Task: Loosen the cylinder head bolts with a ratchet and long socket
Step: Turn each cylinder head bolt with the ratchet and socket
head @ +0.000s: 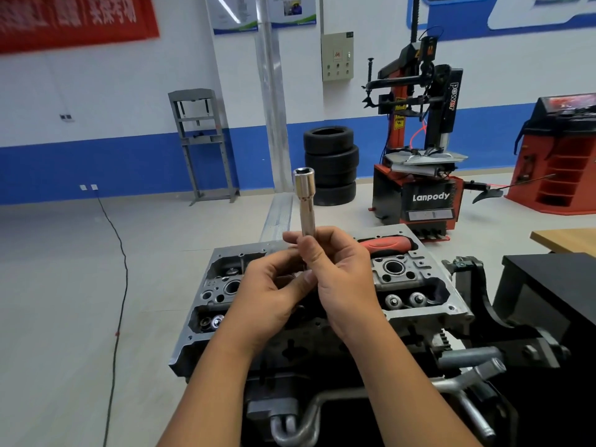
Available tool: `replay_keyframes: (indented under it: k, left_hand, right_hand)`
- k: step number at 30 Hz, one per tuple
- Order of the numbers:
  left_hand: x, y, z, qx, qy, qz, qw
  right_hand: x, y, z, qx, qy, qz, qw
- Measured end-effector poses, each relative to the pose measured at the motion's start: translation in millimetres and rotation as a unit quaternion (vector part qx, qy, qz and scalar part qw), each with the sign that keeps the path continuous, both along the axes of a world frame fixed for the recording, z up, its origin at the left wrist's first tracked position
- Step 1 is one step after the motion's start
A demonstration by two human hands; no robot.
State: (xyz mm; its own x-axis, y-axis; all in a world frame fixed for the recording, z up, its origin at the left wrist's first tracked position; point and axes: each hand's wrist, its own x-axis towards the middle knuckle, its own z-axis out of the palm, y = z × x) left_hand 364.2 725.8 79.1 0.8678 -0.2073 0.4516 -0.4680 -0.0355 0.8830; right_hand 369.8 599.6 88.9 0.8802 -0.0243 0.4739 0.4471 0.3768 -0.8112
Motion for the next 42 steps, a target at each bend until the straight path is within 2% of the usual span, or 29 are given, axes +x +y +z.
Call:
replay_keyframes:
  k: [2,6,12,18,23,26,30,37,42]
  left_hand:
    - [0.0,1.2,-0.8,-0.009,0.018,-0.020,1.000]
    - [3.6,1.8,-4.0,-0.002,-0.002,0.028,1.000]
    - [3.3,0.0,-5.4,0.008,-0.016,0.070,0.997]
    - [2.9,3.0,-3.5,-0.020,0.017,-0.027,0.999]
    - [5.0,3.6,-5.8,-0.022,0.018,-0.016,0.999]
    - [5.1,2.1,-8.4,-0.014,0.001,0.015,1.000]
    - [3.4,0.2,-6.7,0.004,-0.018,0.038,0.999]
    - [1.5,1.5,-1.2,0.005,0.020,-0.045,0.999]
    - [3.0,3.2,-3.2,-0.007,0.012,0.000,1.000]
  right_hand:
    - [-3.2,1.2,1.0,-0.018,0.004,0.001,1.000]
    - [-3.2,3.4,2.3,-0.025,0.007,0.012,1.000]
    - [-1.7,0.6,2.4,0.029,0.018,0.032,0.999]
    - [-4.2,1.8,1.6,-0.007,-0.004,0.002,1.000]
    - [-3.4,5.2,2.6,-0.027,-0.018,-0.002,0.999]
    - [-2.7,3.8,3.2,0.010,0.019,0.039,0.999]
    - [-3.7,2.7,3.3,0.014,0.004,0.046,0.999]
    - [-1.4,2.0,0.6,0.002,-0.041,-0.004,0.999]
    - [-2.7,5.0,1.7,-0.038,-0.032,0.013,0.999]
